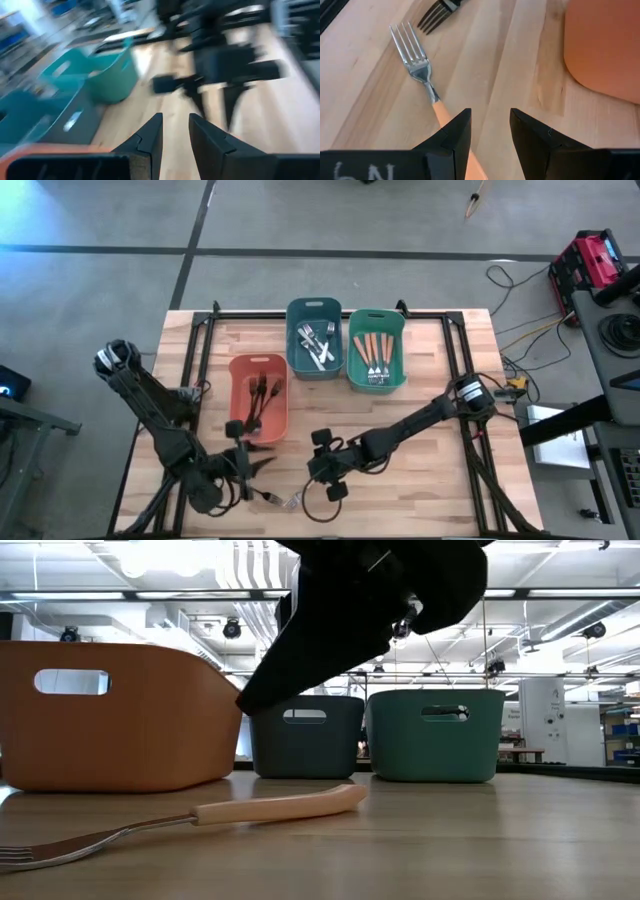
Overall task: Sort silverware by color (type)
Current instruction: Put the orange fork into the green bin
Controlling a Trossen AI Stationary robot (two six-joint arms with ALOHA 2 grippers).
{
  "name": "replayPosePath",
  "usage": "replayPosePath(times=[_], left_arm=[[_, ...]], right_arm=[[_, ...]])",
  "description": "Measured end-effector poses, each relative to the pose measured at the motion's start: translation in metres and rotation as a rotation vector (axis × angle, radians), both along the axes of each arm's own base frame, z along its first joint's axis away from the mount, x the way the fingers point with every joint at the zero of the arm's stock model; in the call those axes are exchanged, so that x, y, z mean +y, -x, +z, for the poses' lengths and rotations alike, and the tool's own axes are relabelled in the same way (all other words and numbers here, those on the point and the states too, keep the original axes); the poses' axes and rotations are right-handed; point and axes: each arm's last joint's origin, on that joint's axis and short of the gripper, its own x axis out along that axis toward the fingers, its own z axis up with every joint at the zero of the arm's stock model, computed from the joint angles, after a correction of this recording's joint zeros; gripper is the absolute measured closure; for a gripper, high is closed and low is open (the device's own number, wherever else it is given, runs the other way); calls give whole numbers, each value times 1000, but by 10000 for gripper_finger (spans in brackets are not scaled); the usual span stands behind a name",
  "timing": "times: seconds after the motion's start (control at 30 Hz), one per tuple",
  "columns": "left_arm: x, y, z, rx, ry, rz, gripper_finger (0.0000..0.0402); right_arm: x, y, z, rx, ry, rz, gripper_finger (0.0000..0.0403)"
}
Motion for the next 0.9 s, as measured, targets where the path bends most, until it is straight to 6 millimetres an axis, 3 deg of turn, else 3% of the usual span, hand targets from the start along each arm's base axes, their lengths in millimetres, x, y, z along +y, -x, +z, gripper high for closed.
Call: replayPosePath(times=[0.2,0.33,0.57,0.9], left_arm=[[-6,-15,15,35,-152,-273,325],[5,-21,20,48,-208,-315,325],[34,-14,16,18,-87,-418,325],[68,15,-11,-312,107,-423,325]], right_arm=[[0,0,-1,-1,6,5,275],[2,-1,1,-4,-16,59,275],[5,-4,-9,1,-54,96,275],[9,-11,-39,50,-163,177,275]])
